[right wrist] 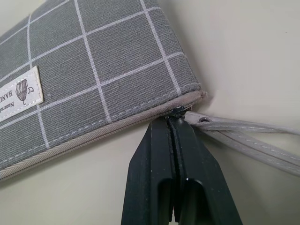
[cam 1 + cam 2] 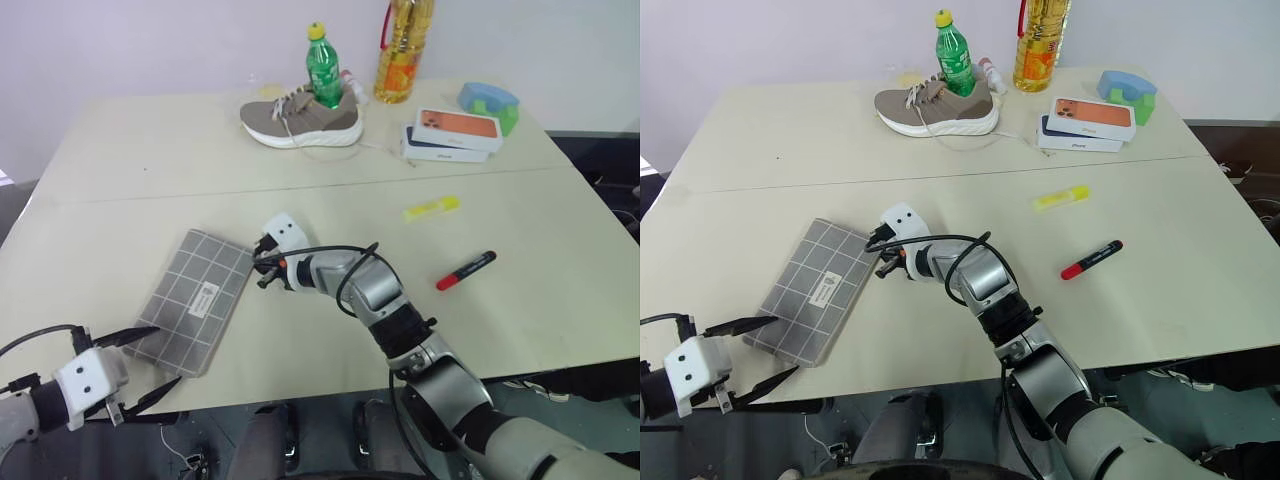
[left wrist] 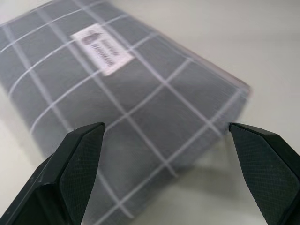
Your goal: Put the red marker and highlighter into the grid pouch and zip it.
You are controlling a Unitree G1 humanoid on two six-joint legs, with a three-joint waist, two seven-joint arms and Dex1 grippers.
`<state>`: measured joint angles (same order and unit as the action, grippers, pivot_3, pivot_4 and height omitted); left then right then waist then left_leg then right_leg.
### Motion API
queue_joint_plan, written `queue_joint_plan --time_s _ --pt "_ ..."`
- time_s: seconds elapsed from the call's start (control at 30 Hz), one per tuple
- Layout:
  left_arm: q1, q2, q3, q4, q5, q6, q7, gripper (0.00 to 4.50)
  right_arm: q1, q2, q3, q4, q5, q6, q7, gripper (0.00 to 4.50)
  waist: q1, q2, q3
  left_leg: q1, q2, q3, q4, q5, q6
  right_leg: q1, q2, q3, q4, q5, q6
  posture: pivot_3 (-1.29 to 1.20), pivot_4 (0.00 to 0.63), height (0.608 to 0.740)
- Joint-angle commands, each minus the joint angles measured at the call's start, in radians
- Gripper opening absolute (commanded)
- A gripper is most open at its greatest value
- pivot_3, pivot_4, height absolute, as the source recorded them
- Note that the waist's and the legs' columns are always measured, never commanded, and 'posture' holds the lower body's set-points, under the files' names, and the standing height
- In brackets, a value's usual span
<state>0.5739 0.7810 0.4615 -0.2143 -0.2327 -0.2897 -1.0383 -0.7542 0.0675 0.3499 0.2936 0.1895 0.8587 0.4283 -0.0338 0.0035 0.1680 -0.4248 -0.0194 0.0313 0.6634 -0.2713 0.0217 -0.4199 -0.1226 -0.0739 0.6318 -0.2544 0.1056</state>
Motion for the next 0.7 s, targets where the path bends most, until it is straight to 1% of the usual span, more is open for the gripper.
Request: queue_joint_plan --time_s 0.03,0.1,0.13,0.27,0.37,0.43,0.53,0.67,0.7 --pt "-0.005 0.002 -0.008 0.015 0.019 -0.044 0.006 4.50 0.017 0.005 -0.002 -0.026 -0.011 -0.024 0.006 0.06 -0.002 0.000 0.000 0.000 0.000 0.000 0.000 0.000 0.000 0.000 0.000 0.000 0.000 0.000 0.000 0.00 0.150 0.740" --pt "-0.003 -0.004 -0.013 0.008 0.020 -0.045 0.012 4.50 0.027 -0.001 -0.021 -0.062 0.008 -0.049 0.023 0.06 -0.002 0.000 0.000 0.000 0.000 0.000 0.000 0.000 0.000 0.000 0.000 0.000 0.000 0.000 0.000 0.00 0.150 0.740" --pt "0.001 -0.004 -0.013 0.001 0.020 -0.042 0.014 4.50 0.041 -0.022 -0.015 -0.100 0.010 -0.072 0.049 0.06 -0.003 0.000 0.000 0.000 0.000 0.000 0.000 0.000 0.000 0.000 0.000 0.000 0.000 0.000 0.000 0.00 0.150 0.740" --pt "0.012 -0.005 -0.013 -0.014 0.019 -0.035 0.022 4.50 0.092 -0.137 0.095 -0.244 -0.026 -0.133 0.164 0.06 -0.005 0.000 0.000 -0.001 0.000 0.000 0.000 0.000 0.001 0.000 0.001 -0.001 0.000 0.000 0.000 0.00 0.150 0.740" --pt "0.015 -0.006 -0.016 -0.027 0.024 -0.032 0.032 4.50 0.117 -0.168 0.138 -0.327 -0.020 -0.177 0.226 0.06 -0.010 0.000 0.000 -0.001 0.001 0.000 0.000 0.000 0.001 0.004 0.003 -0.001 0.000 0.000 0.001 0.00 0.150 0.740" --pt "0.015 -0.009 -0.018 -0.035 0.027 -0.029 0.039 4.50 0.118 -0.144 0.130 -0.334 -0.011 -0.198 0.226 0.06 -0.012 0.000 0.000 -0.001 0.002 0.000 0.000 0.000 0.001 0.004 0.004 -0.001 0.000 0.000 0.001 0.00 0.150 0.740" --pt "0.013 -0.012 -0.021 -0.046 0.029 -0.019 0.050 4.50 0.095 -0.091 0.127 -0.277 -0.038 -0.240 0.193 0.06 -0.010 0.000 0.000 0.000 0.003 0.000 0.000 0.000 0.001 0.005 0.005 -0.002 0.000 0.000 0.001 0.00 0.150 0.740" --pt "0.017 -0.012 -0.025 -0.054 0.030 -0.015 0.057 4.50 0.056 -0.025 0.133 -0.153 -0.088 -0.261 0.136 0.06 -0.006 -0.001 0.000 0.001 0.002 0.000 0.001 0.000 0.000 0.005 0.005 -0.003 0.000 0.000 0.001 0.00 0.150 0.740" --pt "0.015 -0.013 -0.024 -0.055 0.031 -0.015 0.062 4.50 0.034 0.010 0.123 -0.076 -0.103 -0.258 0.097 0.06 -0.005 -0.001 0.000 0.001 0.001 0.000 0.001 0.000 0.000 0.003 0.005 -0.003 0.000 0.000 0.001 0.00 0.150 0.740"
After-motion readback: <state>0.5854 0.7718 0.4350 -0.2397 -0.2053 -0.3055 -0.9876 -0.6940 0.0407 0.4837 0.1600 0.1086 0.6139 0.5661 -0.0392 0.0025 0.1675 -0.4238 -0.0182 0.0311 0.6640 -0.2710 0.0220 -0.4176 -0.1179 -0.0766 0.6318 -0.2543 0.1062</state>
